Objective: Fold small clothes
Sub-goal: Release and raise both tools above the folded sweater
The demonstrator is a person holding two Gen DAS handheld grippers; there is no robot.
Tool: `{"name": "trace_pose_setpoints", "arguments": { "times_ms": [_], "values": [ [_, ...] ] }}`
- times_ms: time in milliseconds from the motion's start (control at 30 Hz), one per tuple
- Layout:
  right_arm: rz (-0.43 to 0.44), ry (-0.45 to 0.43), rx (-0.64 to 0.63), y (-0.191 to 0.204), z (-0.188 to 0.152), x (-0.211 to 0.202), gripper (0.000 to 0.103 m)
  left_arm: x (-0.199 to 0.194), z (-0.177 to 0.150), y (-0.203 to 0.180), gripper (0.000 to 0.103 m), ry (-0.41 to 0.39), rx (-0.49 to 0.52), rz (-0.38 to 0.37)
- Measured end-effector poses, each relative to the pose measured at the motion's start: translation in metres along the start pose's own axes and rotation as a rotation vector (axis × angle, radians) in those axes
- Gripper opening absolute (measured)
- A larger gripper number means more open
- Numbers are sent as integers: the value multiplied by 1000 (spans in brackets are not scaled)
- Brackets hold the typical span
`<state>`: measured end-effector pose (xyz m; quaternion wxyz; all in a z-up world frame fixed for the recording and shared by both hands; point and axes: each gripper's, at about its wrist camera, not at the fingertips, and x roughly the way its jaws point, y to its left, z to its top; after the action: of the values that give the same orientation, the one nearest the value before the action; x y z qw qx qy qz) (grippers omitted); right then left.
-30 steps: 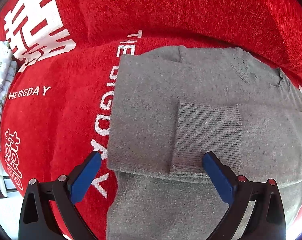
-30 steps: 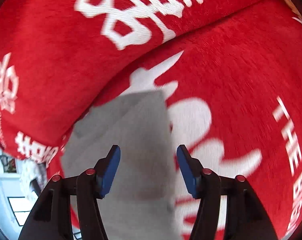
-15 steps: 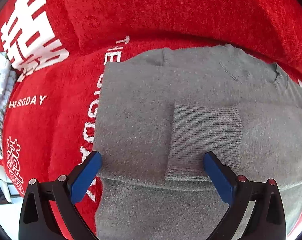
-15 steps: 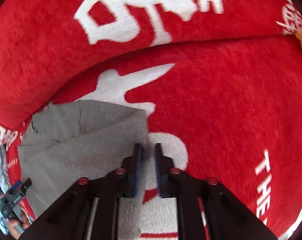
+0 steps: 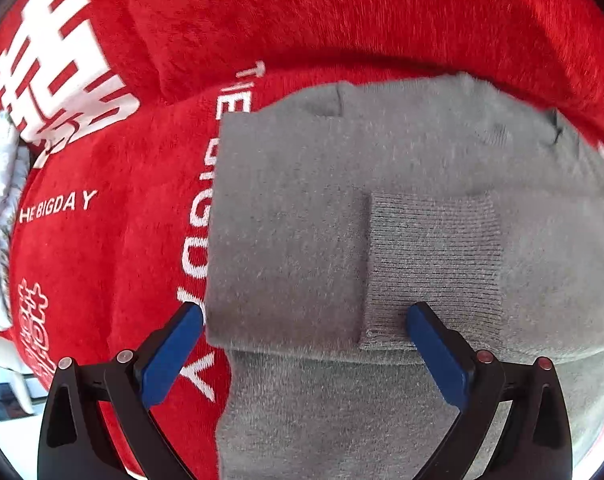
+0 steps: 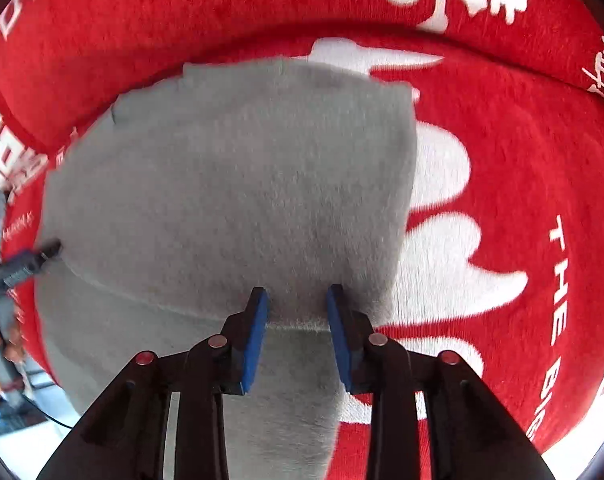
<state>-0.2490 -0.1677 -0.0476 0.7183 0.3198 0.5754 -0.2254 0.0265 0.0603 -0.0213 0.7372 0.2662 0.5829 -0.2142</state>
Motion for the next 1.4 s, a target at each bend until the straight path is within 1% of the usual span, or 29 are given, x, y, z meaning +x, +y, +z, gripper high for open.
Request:
{"name": "trace_pose_setpoints", "arguments": {
  "times_ms": [33,100,167,200,233,267,333,367,433,467,533,600,667,833,967,1000,1100,1133,1267,1333,1400],
  "values": [
    [-6,-8,-8,1,-2,-4,34,-1,-2,3,103,8,-5,-8],
    [-16,6,-14,2,-8,-9,34,-3,-8,10,103,26,-5,-20],
    [-27,28,-11,4,-14,-13,36,-2,-16,14,103,57,25,14],
    [-32,37,-4,5,-15,-15,44,-3,-20,15,103,61,30,17],
    [-34,37,7,4,-16,-17,49,-6,-24,19,103,62,25,10],
    [-23,30,24,5,-20,-22,54,-8,-26,22,103,63,16,-2],
    [25,24,70,5,-24,-28,55,-15,-32,26,103,71,-4,-24],
    [59,28,106,5,-28,-31,58,-17,-34,27,102,74,-7,-26],
    [97,41,154,-5,-32,-39,63,-23,-37,26,103,83,-7,-36],
    [108,48,172,-9,-37,-45,66,-25,-39,24,103,86,-5,-40],
    [127,55,193,4,-36,-40,69,-31,-42,20,103,92,2,-50],
    [142,55,203,6,-40,-46,76,-37,-45,16,103,96,11,-59],
    [159,60,209,12,-42,-48,78,-42,-48,11,103,98,19,-69],
    [209,56,239,17,-45,-50,79,-50,-52,2,103,104,44,-86],
    [228,52,243,19,-45,-51,80,-55,-54,-3,103,116,17,-139],
    [232,43,239,21,-43,-50,83,-57,-54,-5,103,110,13,-147],
    [230,6,223,23,-41,-54,85,-60,-53,-12,103,112,29,-130],
    [230,7,222,21,-42,-56,85,-61,-53,-15,103,114,35,-126],
    [251,46,234,14,-41,-51,85,-67,-54,-25,103,115,54,-106],
    [255,55,243,11,-41,-48,85,-68,-57,-29,103,129,49,-104],
    [266,70,253,5,-42,-47,85,-70,-59,-31,103,130,40,-84]
  ]
}}
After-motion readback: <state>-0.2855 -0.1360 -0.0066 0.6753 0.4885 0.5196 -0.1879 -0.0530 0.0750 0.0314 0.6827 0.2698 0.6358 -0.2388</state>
